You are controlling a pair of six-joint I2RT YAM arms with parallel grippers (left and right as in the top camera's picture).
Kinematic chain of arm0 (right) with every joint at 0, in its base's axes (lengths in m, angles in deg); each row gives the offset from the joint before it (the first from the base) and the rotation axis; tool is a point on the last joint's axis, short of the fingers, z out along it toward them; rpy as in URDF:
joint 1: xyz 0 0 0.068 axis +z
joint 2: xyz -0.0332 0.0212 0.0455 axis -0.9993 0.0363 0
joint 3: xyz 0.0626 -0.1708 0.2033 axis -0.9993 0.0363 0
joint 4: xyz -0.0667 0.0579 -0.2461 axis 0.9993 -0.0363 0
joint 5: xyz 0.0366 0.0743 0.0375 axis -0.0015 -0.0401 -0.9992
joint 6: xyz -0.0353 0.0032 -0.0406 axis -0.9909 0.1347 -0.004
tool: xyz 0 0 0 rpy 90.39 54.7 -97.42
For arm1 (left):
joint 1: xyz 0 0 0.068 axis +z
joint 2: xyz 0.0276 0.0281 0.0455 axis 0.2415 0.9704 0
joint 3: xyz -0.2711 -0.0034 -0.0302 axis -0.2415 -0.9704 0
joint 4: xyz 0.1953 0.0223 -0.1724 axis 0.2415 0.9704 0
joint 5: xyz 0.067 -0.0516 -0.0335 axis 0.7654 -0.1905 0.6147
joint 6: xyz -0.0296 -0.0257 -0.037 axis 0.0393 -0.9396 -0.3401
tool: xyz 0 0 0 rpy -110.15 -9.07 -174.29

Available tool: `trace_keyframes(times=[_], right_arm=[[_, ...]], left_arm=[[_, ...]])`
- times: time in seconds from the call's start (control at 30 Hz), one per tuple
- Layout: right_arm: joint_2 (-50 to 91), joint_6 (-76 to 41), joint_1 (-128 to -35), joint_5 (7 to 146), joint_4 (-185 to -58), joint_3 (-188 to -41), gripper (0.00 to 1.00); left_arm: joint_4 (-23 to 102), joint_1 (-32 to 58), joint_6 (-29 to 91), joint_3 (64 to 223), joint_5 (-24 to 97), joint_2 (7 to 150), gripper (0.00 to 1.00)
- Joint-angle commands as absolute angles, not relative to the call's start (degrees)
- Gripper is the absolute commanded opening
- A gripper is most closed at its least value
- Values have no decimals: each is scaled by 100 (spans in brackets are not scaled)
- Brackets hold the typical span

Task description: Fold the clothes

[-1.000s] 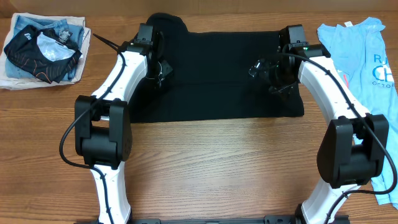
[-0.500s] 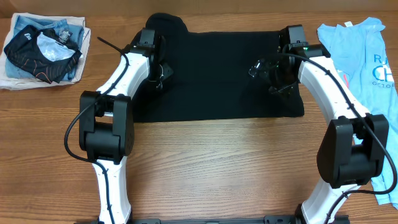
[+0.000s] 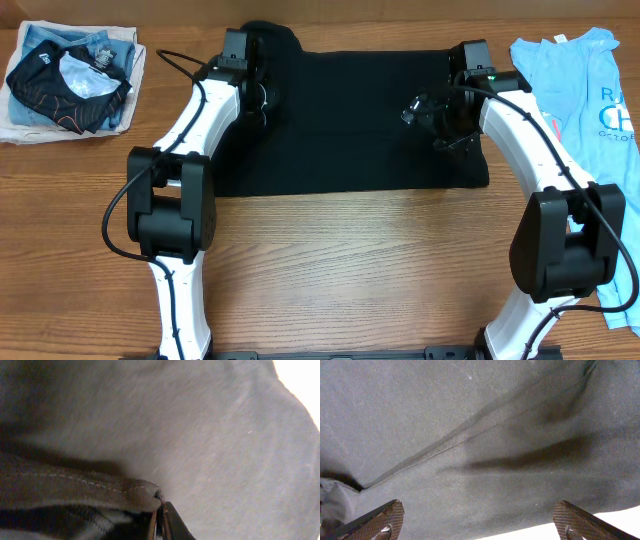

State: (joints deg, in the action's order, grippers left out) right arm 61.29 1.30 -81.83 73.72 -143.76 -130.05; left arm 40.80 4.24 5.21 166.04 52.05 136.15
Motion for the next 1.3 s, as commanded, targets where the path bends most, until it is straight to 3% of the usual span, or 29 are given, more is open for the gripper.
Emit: trace_keyframes(times=[0.0,0.07,0.13,0.2,0.27,0.77,0.9,1.13,1.27], right_arm=[[6092,127,-8187,7445,-14358,-13066,100],[6092,127,-8187,7445,-14369,-13066,100],[6092,127,-8187,7445,-14376,-13066,100],[6092,130,-8187,7445,-14387,-13066,100],[6092,130,-8187,7445,-14398,-13066,100],[6092,130,-8187,7447,-14352,-13066,100],[6092,132,-8187,7442,-14345,-13064,100],[6092,132,-8185,7420,-14347,-13066,100],[6092,132,-8185,7423,-14358,-13066,100]], left_arm=[[3840,415,528,16746,5321,13720,11],[3740,415,528,16746,5387,13731,20],[3711,415,578,16746,5435,13731,44],[3713,417,779,16746,5422,13731,80],[3759,417,1026,16746,5275,13728,100],[4690,1136,884,16755,4884,12480,100],[5475,1173,278,16753,5089,12395,92],[6113,1117,263,16744,4904,12765,75],[6155,1038,259,16744,4635,13143,73]])
